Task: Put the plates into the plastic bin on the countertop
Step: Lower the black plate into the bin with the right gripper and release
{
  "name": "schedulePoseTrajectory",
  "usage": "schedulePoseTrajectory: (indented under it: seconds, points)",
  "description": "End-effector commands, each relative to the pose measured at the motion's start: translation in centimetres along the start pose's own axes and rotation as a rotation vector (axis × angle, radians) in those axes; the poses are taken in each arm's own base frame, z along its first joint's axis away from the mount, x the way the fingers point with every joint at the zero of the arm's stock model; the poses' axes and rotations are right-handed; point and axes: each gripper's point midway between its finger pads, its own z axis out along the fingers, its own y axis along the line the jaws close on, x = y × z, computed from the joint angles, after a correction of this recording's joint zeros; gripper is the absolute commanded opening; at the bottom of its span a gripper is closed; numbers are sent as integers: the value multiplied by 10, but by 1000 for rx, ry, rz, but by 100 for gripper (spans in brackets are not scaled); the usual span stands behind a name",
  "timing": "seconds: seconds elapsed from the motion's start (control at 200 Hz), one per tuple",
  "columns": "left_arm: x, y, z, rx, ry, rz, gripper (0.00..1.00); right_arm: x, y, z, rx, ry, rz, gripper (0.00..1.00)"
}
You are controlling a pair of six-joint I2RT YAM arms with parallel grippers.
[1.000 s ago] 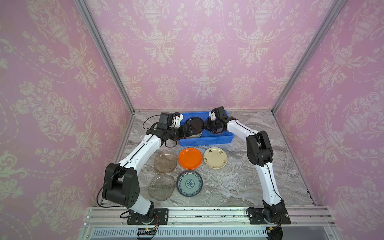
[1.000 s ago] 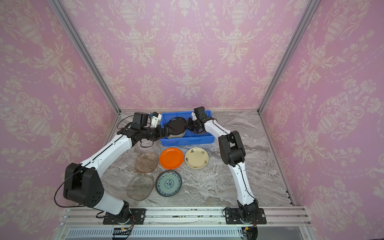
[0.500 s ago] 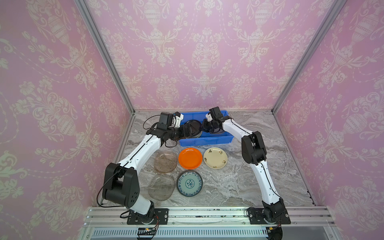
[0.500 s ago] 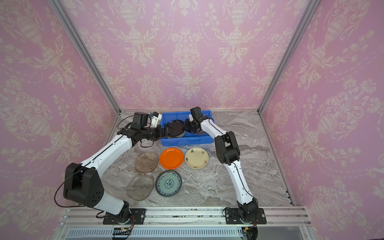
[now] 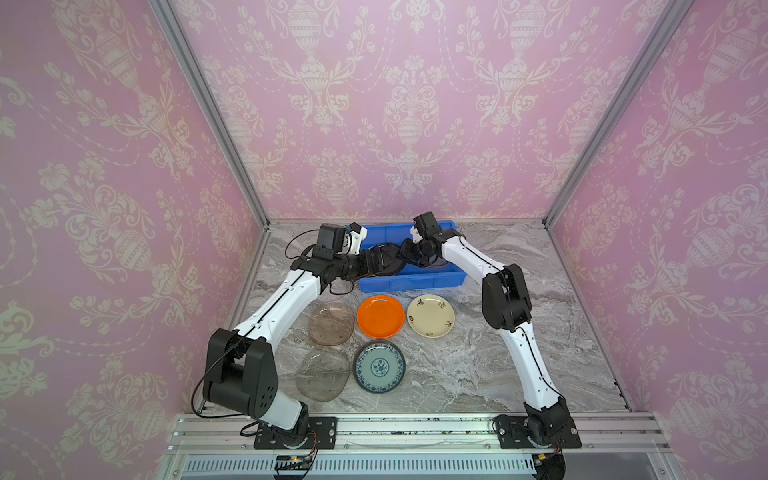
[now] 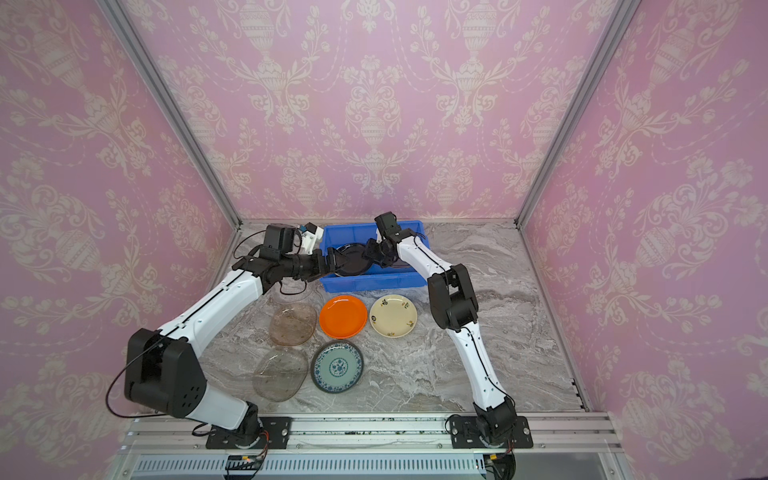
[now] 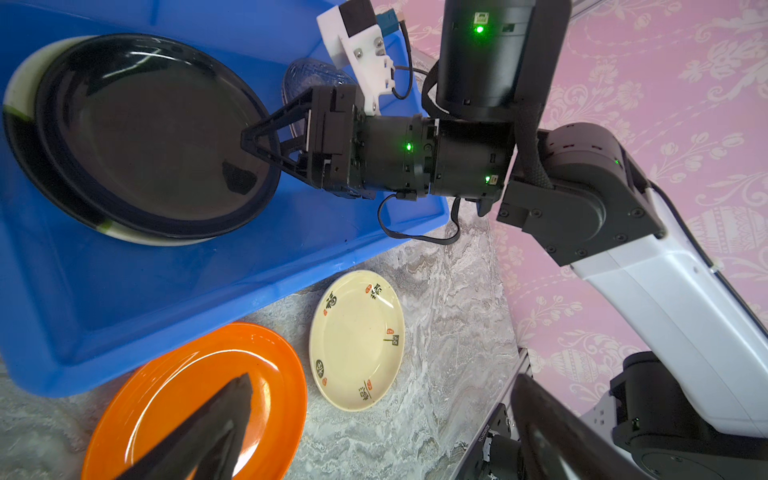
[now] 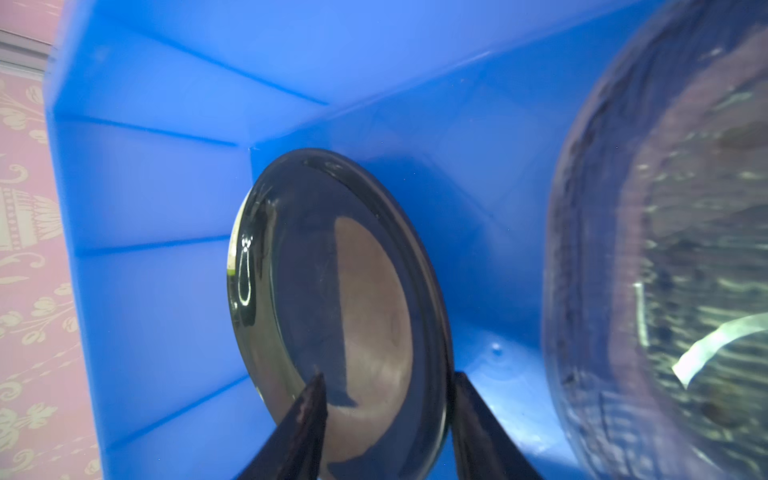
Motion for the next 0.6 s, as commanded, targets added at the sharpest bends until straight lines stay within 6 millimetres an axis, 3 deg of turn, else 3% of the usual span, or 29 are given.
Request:
schedulePoseTrajectory:
  seconds: [0.0, 0.195, 0.365, 0.47, 0.595]
  points:
    - [-6, -11, -9, 7, -18, 36, 99, -22, 23, -55, 21, -100, -77, 52]
    - [-11, -10, -7, 2, -18, 45, 99, -31, 38, -103, 21, -176, -132, 53]
    - [-15, -11, -4, -2, -22, 45, 99, -33, 49, -164, 20, -283, -216, 52]
    - [-14, -6, 1, -22, -22, 49, 99, -21, 50, -199, -37, -336, -251, 52]
    - [-10, -2, 10, -44, -11, 60, 99, 5, 35, -235, -129, -373, -205, 52]
